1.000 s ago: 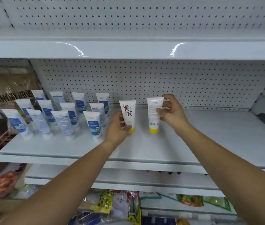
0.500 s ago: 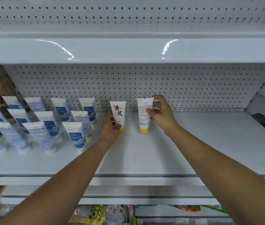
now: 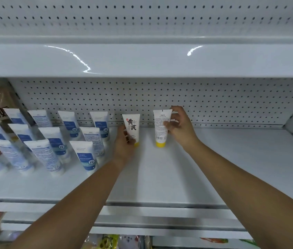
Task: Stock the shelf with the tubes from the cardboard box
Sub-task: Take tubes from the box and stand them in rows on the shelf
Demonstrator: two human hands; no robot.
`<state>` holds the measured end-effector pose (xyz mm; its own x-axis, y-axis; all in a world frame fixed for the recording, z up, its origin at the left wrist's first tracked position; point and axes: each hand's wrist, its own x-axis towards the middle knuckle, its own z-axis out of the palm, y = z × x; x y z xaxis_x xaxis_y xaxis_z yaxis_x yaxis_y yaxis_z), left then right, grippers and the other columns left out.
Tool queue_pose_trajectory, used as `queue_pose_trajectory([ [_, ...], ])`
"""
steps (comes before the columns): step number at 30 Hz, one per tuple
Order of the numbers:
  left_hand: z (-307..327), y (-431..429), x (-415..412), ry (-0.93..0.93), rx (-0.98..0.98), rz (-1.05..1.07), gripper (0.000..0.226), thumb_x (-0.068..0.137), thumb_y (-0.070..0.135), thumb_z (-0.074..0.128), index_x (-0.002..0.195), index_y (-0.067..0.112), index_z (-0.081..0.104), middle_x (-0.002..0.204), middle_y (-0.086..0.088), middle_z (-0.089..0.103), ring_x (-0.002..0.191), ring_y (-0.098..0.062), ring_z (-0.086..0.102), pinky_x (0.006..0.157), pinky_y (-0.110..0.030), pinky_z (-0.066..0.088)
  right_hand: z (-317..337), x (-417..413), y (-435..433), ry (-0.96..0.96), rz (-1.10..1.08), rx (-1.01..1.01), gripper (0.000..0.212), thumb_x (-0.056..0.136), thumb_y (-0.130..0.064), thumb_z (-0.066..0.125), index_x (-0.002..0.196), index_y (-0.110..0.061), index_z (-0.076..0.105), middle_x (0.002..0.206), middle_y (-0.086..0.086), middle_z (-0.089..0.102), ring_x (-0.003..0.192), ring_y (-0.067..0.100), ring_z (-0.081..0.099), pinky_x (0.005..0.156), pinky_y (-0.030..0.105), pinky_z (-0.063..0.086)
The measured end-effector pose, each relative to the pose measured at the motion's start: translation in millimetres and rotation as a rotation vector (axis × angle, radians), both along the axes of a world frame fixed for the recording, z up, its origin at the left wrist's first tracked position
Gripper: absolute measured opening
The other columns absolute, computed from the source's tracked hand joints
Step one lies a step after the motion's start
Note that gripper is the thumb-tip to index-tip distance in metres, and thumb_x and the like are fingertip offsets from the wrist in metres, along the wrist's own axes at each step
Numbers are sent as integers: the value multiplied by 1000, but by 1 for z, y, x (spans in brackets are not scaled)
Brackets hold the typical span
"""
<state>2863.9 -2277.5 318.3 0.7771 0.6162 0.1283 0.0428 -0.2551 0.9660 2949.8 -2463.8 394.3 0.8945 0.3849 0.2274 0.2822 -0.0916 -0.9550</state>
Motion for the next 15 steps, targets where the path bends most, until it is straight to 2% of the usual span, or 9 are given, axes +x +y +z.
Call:
queue_pose_trajectory([
  [3, -5, 4, 4, 17, 35, -7, 48, 94, -5, 51, 133, 20, 43, 109, 3, 63, 98, -17, 63, 64, -5, 47, -1, 2, 1, -9, -6, -14, 44, 87, 3, 63, 110, -31, 48, 108, 8, 66, 96, 21, 64, 92, 51, 53],
  [5, -8, 5, 5, 12, 51, -20, 52, 93, -4, 52, 136, 22, 42, 116, -1, 64, 102, -18, 64, 78, -18, 52, -2, 4, 2, -8, -11, -11, 44, 87, 5, 62, 110, -30, 48, 109, 9, 65, 95, 20, 64, 92, 51, 53],
  [7, -11, 5, 6, -2, 45, -23, 53, 92, -3, 54, 138, 22, 41, 114, 0, 63, 102, -19, 63, 87, -30, 53, -2, 4, 2, -2, -16, -4, 43, 87, 6, 62, 111, -27, 48, 109, 10, 65, 95, 19, 63, 92, 52, 53],
  [13, -14, 9, 10, -20, 48, -34, 50, 92, -1, 56, 133, 25, 44, 105, 8, 63, 98, -19, 65, 89, -42, 56, -5, 0, 2, 11, -25, 3, 42, 88, 5, 62, 111, -26, 48, 102, 2, 64, 91, 14, 63, 92, 52, 53],
  [15, -17, 11, 12, 0, 48, -29, 50, 92, -1, 55, 132, 26, 45, 107, 6, 64, 100, -19, 65, 90, -41, 56, -6, 0, 2, 15, -27, 6, 41, 88, 6, 62, 112, -24, 48, 101, 2, 64, 91, 15, 62, 92, 53, 52],
])
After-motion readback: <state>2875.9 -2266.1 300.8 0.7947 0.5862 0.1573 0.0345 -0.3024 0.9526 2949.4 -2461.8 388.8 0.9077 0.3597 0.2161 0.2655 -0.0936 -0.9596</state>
